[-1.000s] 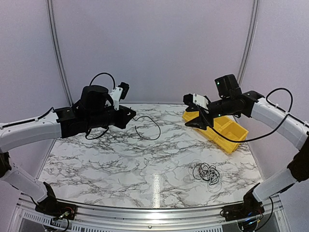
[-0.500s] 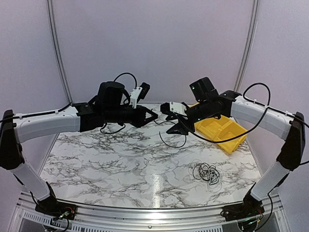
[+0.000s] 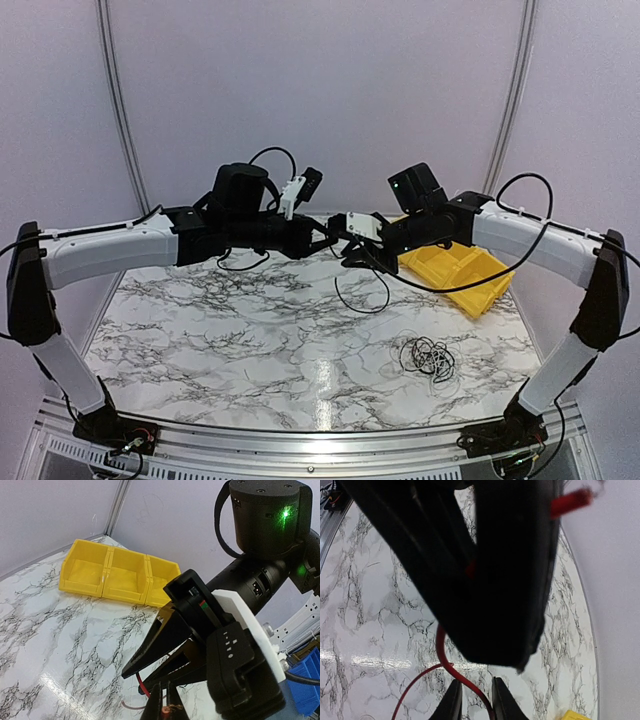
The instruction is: Untangle the cables
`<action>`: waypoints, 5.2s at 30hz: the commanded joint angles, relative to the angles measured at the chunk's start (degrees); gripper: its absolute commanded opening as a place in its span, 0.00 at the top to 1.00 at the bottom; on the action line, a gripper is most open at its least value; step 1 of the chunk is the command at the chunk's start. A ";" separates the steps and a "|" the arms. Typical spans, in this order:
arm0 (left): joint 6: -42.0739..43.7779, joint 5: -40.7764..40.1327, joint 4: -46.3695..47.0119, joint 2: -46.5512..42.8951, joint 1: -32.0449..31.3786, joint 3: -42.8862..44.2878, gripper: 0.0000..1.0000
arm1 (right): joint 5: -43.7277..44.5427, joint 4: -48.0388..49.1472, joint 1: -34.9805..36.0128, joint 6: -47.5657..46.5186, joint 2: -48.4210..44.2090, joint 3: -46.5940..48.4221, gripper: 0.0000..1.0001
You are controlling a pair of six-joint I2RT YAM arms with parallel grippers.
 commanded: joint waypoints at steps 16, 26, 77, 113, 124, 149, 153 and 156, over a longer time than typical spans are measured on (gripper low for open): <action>-2.50 -13.12 -2.63 -2.37 0.87 -3.42 0.39 | 4.13 5.32 -5.73 4.36 -2.29 -1.02 1.00; -6.01 -9.64 -5.69 -2.30 0.91 -6.19 0.38 | 10.60 13.76 -17.27 5.30 3.78 1.08 1.00; -8.65 -11.74 -1.01 -6.10 -2.51 -13.83 0.44 | 19.78 1.65 -30.00 -18.93 34.88 32.09 0.87; -9.66 -12.00 1.67 -5.26 -3.92 -15.06 0.44 | 12.80 0.16 -25.86 1.93 30.47 34.93 0.52; -10.27 -12.65 1.15 -4.39 -3.92 -14.57 0.44 | 19.86 2.76 -26.32 2.37 39.76 41.26 0.73; -8.61 -10.35 1.83 -1.42 -3.93 -13.13 0.44 | 18.62 -1.98 -30.07 3.99 23.27 29.60 0.55; -8.91 -10.48 1.79 -1.50 -3.96 -13.45 0.43 | 16.80 -3.19 -30.24 4.11 14.46 22.53 0.46; -9.02 -11.83 1.59 -1.35 -4.01 -13.50 0.43 | 12.41 -5.82 -30.21 1.94 7.73 15.60 0.46</action>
